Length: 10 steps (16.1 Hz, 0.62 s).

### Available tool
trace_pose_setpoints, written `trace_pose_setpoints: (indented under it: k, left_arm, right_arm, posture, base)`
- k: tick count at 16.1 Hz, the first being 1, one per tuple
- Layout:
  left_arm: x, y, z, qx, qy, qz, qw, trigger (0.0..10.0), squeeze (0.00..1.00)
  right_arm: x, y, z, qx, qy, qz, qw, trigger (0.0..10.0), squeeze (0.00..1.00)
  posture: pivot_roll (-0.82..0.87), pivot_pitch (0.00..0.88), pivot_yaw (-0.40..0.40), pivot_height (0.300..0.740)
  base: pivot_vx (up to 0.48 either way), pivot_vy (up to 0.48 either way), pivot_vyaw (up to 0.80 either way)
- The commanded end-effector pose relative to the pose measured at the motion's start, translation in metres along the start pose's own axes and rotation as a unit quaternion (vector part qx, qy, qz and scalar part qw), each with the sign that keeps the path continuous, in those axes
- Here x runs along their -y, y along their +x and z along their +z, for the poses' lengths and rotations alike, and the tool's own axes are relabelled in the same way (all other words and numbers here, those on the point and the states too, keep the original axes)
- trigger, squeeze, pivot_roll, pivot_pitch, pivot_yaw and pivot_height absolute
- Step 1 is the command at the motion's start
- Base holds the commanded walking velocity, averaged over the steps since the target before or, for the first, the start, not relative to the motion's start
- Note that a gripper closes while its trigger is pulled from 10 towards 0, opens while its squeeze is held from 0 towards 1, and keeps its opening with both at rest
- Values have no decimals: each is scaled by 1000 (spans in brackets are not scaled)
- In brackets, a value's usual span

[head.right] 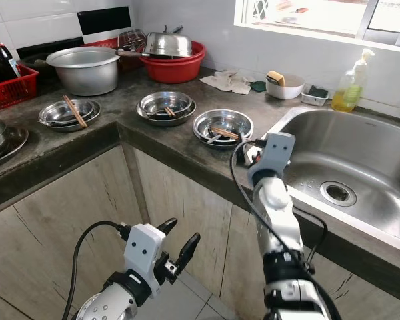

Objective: Kitchen organization

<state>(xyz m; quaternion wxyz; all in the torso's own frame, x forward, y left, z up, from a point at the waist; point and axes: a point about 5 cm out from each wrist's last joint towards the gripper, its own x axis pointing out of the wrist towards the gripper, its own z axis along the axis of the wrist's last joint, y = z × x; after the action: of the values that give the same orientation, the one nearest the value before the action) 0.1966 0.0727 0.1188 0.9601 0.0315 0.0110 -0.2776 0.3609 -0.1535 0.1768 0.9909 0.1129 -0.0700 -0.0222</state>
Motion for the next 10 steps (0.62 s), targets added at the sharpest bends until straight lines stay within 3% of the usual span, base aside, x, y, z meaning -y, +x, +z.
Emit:
trace_pose_setpoints:
  k: [1, 3, 5, 6, 8, 9, 10]
  left_arm:
    - [1, -1, 7, 15, 8, 0, 1000, 10000, 0]
    - [1, 0, 6, 15, 9, 0, 1000, 10000, 0]
    - [1, 0, 6, 15, 9, 0, 1000, 10000, 0]
    - [1, 0, 6, 14, 10, 0, 1000, 10000, 0]
    - [0, 0, 5, 14, 10, 0, 1000, 10000, 0]
    - [0, 1, 5, 13, 11, 0, 1000, 10000, 0]
    - [0, 1, 4, 13, 12, 0, 1000, 10000, 0]
  right_arm:
    - [1, 4, 4, 10, 4, -6, 1000, 10000, 0]
    - [0, 7, 6, 11, 6, -6, 1000, 10000, 0]
    - [-3, 11, 6, 13, 9, -2, 1000, 6549, 0]
    - [-5, 12, 5, 12, 11, 1, 1000, 9569, 0]
    - [-6, 14, 6, 13, 12, 4, 1000, 10000, 0]
    - [-5, 16, 6, 13, 12, 0, 1000, 0, 0]
    - [-5, 16, 7, 13, 14, -1, 1000, 0, 0]
  posture:
    - [135, 18, -63, 740]
    - [136, 13, -67, 740]
    - [137, 10, -67, 740]
    - [137, 10, -67, 740]
    - [138, 2, -70, 740]
    - [138, 1, -70, 740]
    - [139, 3, -70, 740]
  base:
    - [0, 0, 0]
    - [0, 0, 0]
    - [0, 0, 0]
    - [0, 0, 0]
    - [0, 0, 0]
    - [0, 0, 0]
    - [0, 0, 0]
